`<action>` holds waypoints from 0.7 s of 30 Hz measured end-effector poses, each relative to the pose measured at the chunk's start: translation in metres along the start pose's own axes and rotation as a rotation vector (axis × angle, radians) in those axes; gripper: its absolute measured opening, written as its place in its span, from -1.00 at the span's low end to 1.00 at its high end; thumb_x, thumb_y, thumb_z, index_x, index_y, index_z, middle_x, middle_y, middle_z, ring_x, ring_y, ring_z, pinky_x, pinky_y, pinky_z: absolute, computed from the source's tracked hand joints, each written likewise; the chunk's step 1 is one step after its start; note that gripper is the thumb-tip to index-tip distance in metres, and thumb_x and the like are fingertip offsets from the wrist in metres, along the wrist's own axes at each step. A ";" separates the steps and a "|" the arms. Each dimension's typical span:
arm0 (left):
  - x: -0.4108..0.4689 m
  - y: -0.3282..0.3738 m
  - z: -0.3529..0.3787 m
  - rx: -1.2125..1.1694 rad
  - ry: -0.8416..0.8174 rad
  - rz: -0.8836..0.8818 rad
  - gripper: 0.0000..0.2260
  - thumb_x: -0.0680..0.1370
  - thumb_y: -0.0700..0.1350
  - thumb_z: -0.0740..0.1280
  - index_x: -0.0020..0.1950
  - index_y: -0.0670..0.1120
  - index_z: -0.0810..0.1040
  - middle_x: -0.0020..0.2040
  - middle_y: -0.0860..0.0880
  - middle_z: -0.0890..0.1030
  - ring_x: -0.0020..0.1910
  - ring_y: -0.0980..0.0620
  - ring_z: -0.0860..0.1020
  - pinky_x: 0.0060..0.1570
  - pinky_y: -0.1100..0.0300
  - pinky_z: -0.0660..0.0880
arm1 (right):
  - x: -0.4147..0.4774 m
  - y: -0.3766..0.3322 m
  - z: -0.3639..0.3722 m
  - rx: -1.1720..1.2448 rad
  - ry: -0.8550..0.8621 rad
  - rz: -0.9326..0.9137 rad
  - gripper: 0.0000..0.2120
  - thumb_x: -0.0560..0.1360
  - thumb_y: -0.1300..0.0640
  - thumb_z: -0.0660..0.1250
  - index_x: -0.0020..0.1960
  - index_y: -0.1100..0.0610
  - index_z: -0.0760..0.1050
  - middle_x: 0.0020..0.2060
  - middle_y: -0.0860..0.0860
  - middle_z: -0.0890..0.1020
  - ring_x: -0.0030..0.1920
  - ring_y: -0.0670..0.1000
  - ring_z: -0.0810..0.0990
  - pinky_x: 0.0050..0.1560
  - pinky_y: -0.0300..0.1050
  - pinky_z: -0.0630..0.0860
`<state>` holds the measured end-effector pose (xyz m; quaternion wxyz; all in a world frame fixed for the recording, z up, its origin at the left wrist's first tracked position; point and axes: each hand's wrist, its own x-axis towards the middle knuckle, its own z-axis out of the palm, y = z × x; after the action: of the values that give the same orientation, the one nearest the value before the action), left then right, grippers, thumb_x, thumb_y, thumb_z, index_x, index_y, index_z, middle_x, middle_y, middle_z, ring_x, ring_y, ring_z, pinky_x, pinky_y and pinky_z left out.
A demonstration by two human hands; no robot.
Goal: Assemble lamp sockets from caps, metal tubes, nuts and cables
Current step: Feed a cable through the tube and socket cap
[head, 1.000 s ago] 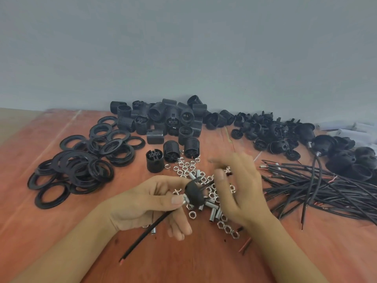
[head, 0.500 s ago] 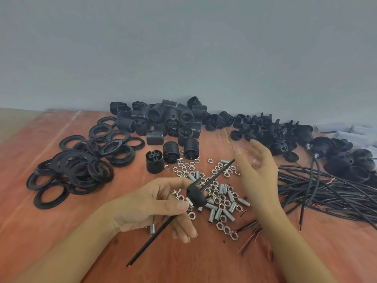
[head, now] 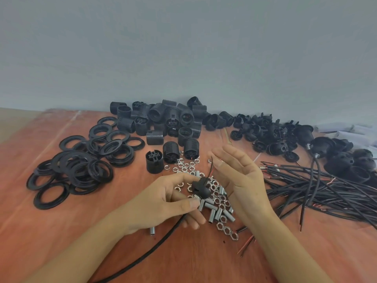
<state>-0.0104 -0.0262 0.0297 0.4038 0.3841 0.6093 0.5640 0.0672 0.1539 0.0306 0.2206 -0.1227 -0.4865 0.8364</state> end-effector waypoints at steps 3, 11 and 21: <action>0.003 -0.007 0.005 0.086 0.132 0.073 -0.66 0.56 -0.09 0.35 0.31 0.06 0.40 -0.12 -0.14 0.72 -0.19 -0.10 0.69 -0.22 0.23 0.55 | -0.001 0.001 0.002 0.013 0.023 0.022 -0.61 0.30 0.31 0.43 0.13 0.18 0.54 0.05 0.12 0.70 0.07 0.05 0.69 -0.07 -0.18 0.64; -0.002 0.003 0.001 0.970 0.277 0.285 -0.65 0.60 0.09 0.27 0.36 0.27 0.28 -0.22 0.11 0.60 -0.22 0.16 0.54 -0.22 0.30 0.43 | -0.001 0.007 0.002 -0.143 0.017 -0.065 -0.69 0.29 0.21 0.49 0.04 0.15 0.63 -0.12 0.12 0.71 -0.05 0.10 0.70 -0.04 -0.10 0.65; 0.005 0.008 0.001 0.767 0.340 0.287 -0.66 0.58 -0.22 0.28 0.27 0.14 0.41 -0.26 0.12 0.54 -0.40 0.07 0.47 -0.38 0.35 0.35 | -0.009 0.012 0.007 -0.484 -0.032 -0.397 -0.79 0.42 0.26 0.49 -0.04 -0.02 0.64 -0.19 0.00 0.73 -0.16 -0.01 0.70 -0.10 -0.23 0.60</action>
<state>-0.0115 -0.0208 0.0372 0.0436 0.4887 0.7727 0.4028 0.0689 0.1393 0.0231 0.3366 -0.0609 -0.6892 0.6388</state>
